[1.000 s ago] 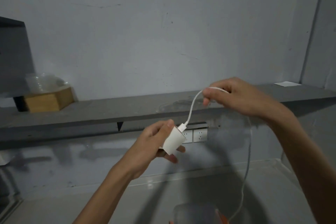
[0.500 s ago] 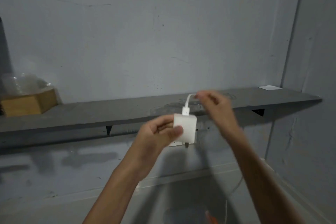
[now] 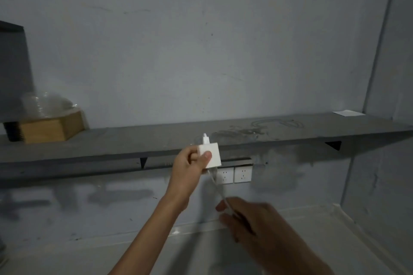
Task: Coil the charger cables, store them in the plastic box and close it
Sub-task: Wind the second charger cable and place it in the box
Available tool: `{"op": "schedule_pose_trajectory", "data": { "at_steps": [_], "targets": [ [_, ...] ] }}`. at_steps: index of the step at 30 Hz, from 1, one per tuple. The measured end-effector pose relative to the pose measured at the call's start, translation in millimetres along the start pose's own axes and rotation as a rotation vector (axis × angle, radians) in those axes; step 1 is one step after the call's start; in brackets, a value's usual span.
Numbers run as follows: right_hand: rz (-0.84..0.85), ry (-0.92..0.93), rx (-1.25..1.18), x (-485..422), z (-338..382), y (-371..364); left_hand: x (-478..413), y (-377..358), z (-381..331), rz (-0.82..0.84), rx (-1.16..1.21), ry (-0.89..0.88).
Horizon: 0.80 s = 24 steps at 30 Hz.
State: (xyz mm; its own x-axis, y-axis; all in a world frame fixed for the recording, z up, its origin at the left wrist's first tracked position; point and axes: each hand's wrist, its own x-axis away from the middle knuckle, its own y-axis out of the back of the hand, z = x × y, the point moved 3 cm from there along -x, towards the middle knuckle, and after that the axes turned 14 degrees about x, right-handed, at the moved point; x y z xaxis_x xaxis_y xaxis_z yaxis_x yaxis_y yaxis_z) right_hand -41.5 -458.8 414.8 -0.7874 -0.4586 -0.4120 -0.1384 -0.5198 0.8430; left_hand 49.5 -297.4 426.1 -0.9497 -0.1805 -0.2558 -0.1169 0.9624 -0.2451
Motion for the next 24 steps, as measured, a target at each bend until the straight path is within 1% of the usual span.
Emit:
{"op": "schedule_pose_trajectory", "data": {
  "at_steps": [2,4,5,6,8,9,11,12,14,16,18,19,21,22,24],
  "targets": [
    [-0.147,0.152,0.250,-10,0,30,12,-2,4,0.089,-0.158,-0.078],
    [-0.321,0.310,0.445,-23,-1,61,26,-6,1,0.172,-0.358,-0.176],
    [-0.338,0.334,0.510,-32,-1,77,34,-8,-2,0.212,-0.417,-0.214],
    [-0.320,0.326,0.551,-41,-2,94,42,-10,-8,0.249,-0.437,-0.261],
    [-0.308,0.333,0.558,-57,-3,122,59,-15,-23,0.326,-0.405,-0.351],
    [-0.328,0.353,0.496,-63,-4,131,68,-18,-33,0.367,-0.371,-0.379],
    [-0.326,0.321,0.183,-77,-14,140,83,-22,-54,0.439,-0.299,-0.426],
    [-0.306,0.258,0.017,-83,-22,139,87,-24,-62,0.458,-0.276,-0.431],
    [-0.262,0.133,-0.176,-91,-41,124,88,-26,-73,0.447,-0.217,-0.436],
    [-0.178,0.037,-0.301,-89,-52,91,82,-27,-79,0.401,-0.096,-0.416],
    [-0.095,-0.097,-0.449,-77,-54,47,68,-33,-80,0.348,0.105,-0.293],
    [-0.075,-0.169,-0.569,-70,-49,28,61,-35,-81,0.312,0.163,-0.253],
    [-0.079,-0.265,-0.793,-53,-36,-1,41,-38,-80,0.226,0.188,-0.224],
    [-0.081,-0.277,-0.829,-44,-28,-10,29,-38,-80,0.180,0.198,-0.208],
    [-0.044,-0.268,-0.808,-26,-10,-23,4,-34,-77,0.075,0.236,-0.174]
  ]
}}
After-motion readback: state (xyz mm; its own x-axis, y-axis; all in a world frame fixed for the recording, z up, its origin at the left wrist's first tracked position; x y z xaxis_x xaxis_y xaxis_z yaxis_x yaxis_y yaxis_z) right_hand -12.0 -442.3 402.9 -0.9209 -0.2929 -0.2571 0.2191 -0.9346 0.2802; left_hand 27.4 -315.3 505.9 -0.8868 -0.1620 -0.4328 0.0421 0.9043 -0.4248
